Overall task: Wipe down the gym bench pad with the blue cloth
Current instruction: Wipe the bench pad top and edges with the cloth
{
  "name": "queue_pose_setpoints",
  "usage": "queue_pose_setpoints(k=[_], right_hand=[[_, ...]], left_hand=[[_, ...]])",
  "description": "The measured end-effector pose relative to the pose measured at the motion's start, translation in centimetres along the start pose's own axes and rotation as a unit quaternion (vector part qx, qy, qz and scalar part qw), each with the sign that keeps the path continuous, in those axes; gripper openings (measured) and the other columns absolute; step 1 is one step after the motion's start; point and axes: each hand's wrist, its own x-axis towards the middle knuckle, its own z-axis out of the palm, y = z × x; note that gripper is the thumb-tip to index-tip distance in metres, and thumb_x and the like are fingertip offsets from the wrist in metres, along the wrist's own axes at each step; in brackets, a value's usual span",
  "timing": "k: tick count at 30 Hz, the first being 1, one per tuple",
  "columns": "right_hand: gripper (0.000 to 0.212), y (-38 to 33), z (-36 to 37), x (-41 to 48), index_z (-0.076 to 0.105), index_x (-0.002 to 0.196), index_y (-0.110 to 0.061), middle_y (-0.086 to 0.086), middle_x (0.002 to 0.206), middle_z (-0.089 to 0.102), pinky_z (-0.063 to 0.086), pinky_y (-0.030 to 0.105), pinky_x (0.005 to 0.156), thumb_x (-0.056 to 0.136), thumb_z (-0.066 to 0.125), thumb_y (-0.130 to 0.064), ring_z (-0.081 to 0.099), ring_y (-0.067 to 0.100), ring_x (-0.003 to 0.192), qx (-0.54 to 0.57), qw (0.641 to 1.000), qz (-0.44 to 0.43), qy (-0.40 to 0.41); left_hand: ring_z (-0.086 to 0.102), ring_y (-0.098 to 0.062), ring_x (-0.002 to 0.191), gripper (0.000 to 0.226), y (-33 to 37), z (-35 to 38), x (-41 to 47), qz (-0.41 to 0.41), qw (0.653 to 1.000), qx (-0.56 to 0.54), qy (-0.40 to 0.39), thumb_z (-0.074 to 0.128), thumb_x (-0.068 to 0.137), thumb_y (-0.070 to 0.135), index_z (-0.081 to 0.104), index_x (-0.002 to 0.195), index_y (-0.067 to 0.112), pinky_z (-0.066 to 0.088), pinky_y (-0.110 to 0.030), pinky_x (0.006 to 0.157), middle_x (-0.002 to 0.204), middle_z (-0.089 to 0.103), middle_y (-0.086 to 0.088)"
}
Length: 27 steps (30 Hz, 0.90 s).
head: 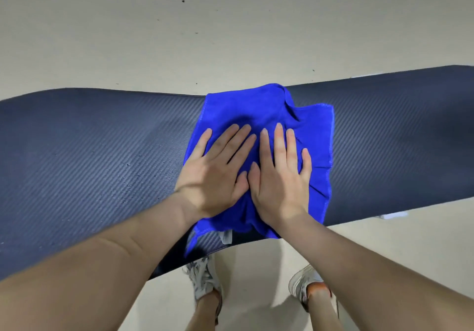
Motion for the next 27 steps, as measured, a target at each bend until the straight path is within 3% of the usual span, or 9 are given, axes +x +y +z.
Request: queue_pose_setpoints(k=[11, 16, 19, 27], right_hand=[[0.061, -8.9, 0.1, 0.2, 0.025, 0.152, -0.016, 0.006, 0.161, 0.023, 0.011, 0.049, 0.115, 0.095, 0.025, -0.040, 0.016, 0.022, 0.149, -0.024, 0.991, -0.134, -0.012], [0.064, -6.4, -0.7, 2.3, 0.027, 0.151, -0.014, 0.007, 0.161, 0.021, 0.016, 0.047, 0.117, 0.096, 0.032, -0.046, 0.015, 0.020, 0.149, -0.014, 0.960, -0.278, -0.030], [0.063, -3.2, -1.7, 5.0, 0.026, 0.152, -0.021, 0.002, 0.161, 0.021, 0.016, 0.045, 0.117, 0.096, 0.032, -0.049, 0.016, 0.016, 0.149, -0.030, 0.935, -0.352, -0.038], [0.059, 7.0, -3.2, 8.8, 0.015, 0.154, -0.031, 0.001, 0.164, 0.010, 0.012, 0.049, 0.117, 0.099, 0.025, -0.049, 0.008, 0.019, 0.150, -0.033, 0.978, -0.206, -0.014]], left_hand=[[0.020, -0.018, 0.145, 0.063, -7.0, -0.5, -6.7, -0.096, 0.995, 0.001, 0.009, 0.032, 0.092, 0.041, 0.028, 0.148, 0.014, 0.019, -0.049, 0.116, 0.157, 0.024, -0.002], [0.021, -0.020, 0.145, 0.064, -6.8, -0.7, -6.9, -0.109, 0.993, 0.031, -0.009, 0.029, 0.092, 0.041, 0.026, 0.148, 0.010, 0.018, -0.051, 0.116, 0.157, 0.025, -0.005], [0.020, -0.023, 0.145, 0.065, -4.7, -0.7, -5.5, -0.170, 0.985, 0.004, -0.004, 0.032, 0.090, 0.041, 0.030, 0.147, 0.009, 0.016, -0.052, 0.116, 0.157, 0.024, -0.008], [0.009, -0.023, 0.147, 0.067, 3.0, -0.3, 5.1, -0.216, 0.976, -0.017, 0.013, 0.025, 0.092, 0.045, 0.017, 0.150, 0.014, 0.008, -0.050, 0.117, 0.160, 0.012, -0.009]])
